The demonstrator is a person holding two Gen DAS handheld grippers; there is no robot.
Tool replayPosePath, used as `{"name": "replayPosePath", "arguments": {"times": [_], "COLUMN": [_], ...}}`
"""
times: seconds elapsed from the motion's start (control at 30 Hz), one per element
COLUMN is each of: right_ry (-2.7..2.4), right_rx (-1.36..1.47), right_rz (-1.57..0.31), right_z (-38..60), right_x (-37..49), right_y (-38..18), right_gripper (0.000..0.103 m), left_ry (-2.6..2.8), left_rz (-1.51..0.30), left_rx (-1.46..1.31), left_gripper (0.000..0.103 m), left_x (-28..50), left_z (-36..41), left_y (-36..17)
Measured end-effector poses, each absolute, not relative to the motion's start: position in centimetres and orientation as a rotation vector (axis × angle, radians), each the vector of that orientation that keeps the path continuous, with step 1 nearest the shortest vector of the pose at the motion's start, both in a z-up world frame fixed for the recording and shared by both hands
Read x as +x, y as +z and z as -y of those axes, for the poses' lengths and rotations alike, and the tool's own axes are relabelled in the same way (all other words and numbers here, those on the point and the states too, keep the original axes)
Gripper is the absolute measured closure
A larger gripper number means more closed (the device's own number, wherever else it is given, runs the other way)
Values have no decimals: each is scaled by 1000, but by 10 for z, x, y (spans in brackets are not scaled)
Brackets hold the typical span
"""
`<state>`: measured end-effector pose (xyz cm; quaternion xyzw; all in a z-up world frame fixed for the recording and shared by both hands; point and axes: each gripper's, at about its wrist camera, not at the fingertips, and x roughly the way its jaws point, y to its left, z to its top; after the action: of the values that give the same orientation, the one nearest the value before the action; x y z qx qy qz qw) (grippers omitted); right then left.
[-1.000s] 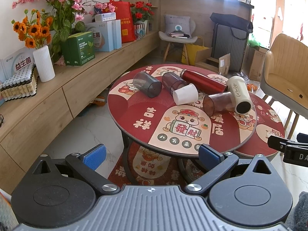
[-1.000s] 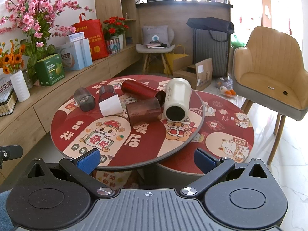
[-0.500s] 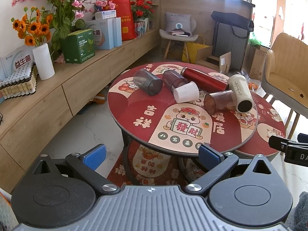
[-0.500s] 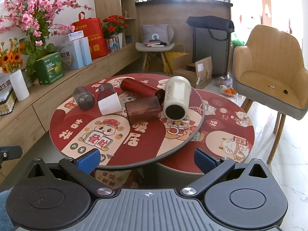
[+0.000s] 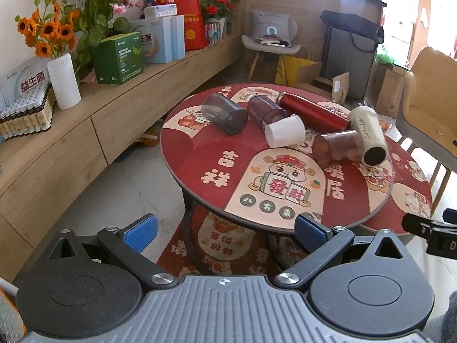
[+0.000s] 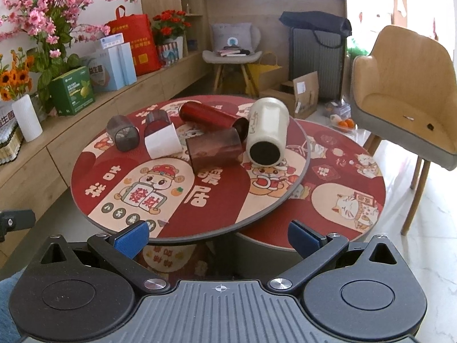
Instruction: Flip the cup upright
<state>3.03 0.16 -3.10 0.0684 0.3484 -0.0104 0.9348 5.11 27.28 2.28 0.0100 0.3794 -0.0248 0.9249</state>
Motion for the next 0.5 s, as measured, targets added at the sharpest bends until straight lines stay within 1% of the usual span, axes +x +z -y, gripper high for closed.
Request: {"name": "replayPosePath", "arguments": {"times": [0.3,0.5], "right_ry": [-18,5], "right_rx": [133,137], "right_rz": [-731,-724], "right_z": [5,9], "right_x": [71,107], "right_y": [-39,-43], "right_gripper": [0,0], "left_ry": [-20,27], "left_rz": [-780,-780], "left_rx": [19,-30], "left_gripper": [0,0], "left_x": [100,154], "left_z": [-278,-288], "left_y": [14,13]}}
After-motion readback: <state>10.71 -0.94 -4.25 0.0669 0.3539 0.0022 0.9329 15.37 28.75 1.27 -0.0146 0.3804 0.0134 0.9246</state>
